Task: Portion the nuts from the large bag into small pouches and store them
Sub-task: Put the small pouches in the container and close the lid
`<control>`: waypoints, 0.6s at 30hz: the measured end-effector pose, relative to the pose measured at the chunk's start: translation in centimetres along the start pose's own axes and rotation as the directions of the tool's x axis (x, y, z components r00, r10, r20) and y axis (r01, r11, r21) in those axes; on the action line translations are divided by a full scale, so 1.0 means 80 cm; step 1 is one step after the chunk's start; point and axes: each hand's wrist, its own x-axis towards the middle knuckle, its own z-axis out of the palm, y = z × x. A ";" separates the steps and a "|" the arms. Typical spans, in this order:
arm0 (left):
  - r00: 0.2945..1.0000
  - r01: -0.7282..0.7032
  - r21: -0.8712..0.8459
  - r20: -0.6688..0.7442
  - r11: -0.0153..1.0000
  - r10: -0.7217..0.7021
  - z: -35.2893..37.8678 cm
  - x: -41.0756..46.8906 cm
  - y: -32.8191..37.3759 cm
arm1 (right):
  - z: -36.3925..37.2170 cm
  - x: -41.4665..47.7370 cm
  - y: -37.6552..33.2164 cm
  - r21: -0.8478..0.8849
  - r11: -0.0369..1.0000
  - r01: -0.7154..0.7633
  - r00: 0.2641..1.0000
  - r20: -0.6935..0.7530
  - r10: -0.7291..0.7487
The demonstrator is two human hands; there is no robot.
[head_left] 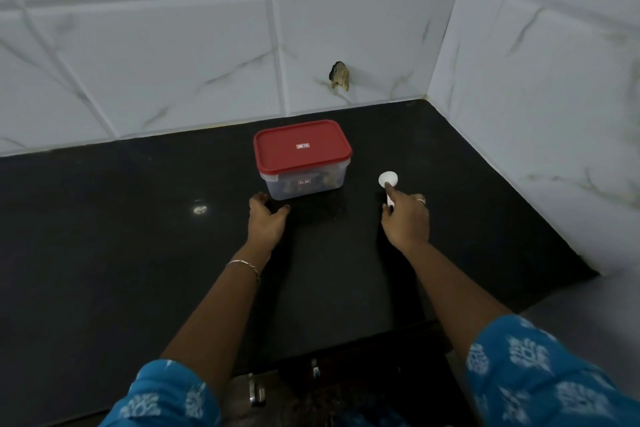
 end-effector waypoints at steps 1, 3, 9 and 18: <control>1.000 0.005 -0.002 0.006 1.000 -0.005 -0.002 0.001 0.000 | 0.003 0.006 -0.005 0.013 1.000 0.023 0.999 0.033 -0.024; 1.000 0.017 -0.007 0.016 1.000 -0.017 -0.007 0.001 0.001 | 0.008 0.018 -0.012 0.027 0.999 0.044 0.993 0.107 -0.047; 0.999 0.033 0.000 0.006 0.999 -0.033 -0.015 0.000 0.001 | 0.018 0.029 -0.016 0.050 0.998 0.025 0.979 0.203 -0.035; 0.999 0.028 0.042 0.014 0.999 -0.029 -0.018 0.000 0.010 | 0.015 0.026 -0.012 0.054 0.999 -0.010 0.982 0.190 0.000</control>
